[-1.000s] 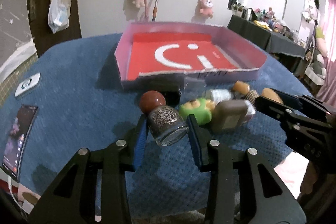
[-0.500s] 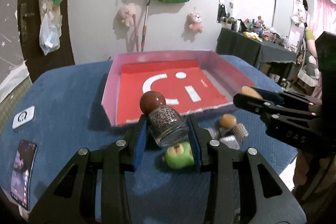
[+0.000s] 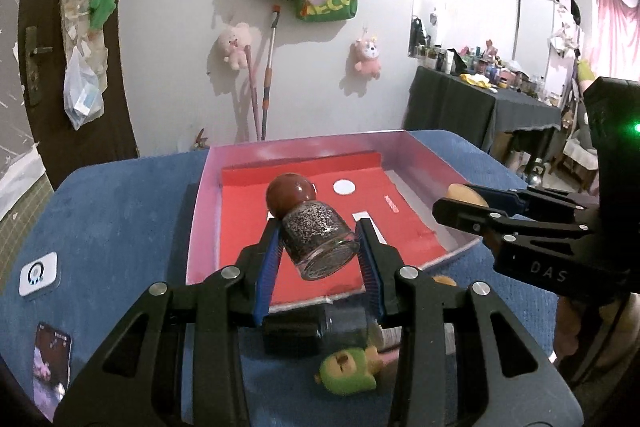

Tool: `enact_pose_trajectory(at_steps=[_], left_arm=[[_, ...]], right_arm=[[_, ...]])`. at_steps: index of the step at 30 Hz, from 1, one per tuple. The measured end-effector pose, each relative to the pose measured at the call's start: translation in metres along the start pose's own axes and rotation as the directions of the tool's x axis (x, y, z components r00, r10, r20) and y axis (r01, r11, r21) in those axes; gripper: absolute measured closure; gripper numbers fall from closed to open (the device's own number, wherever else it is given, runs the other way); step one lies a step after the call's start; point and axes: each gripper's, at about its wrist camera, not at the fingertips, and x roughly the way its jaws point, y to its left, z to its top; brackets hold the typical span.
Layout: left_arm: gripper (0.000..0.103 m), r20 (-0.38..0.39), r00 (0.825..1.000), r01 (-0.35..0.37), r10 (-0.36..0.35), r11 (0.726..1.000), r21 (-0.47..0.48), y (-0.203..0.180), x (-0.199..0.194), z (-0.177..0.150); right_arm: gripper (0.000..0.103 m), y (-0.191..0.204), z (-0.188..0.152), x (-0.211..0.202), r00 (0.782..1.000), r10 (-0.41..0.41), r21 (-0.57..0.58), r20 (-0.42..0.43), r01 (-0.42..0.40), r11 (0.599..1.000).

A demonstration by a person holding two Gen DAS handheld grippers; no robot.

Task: Organize rigid objects
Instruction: 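Lift the jar with the left tool while the right tool carries the sponge toward the red box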

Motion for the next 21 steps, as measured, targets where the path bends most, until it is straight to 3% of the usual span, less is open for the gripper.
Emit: enact_pose_trajectory(at_steps=[9,21], left_arm=[[0.068,0.001,1.0,-0.003,0.003,1.0,0.018,-0.003,0.024,0.016],[0.068,-0.054,0.999,0.003,-0.002,1.0,0.006,0.007,0.063,0.024]], right_arm=[[0.063,-0.015,0.022,0.028,0.999,-0.005,0.005,-0.034,0.006,1.0],[0.063,-0.029,0.032,0.063,0.996,-0.019,0.014,-0.086,0.021,1.0]])
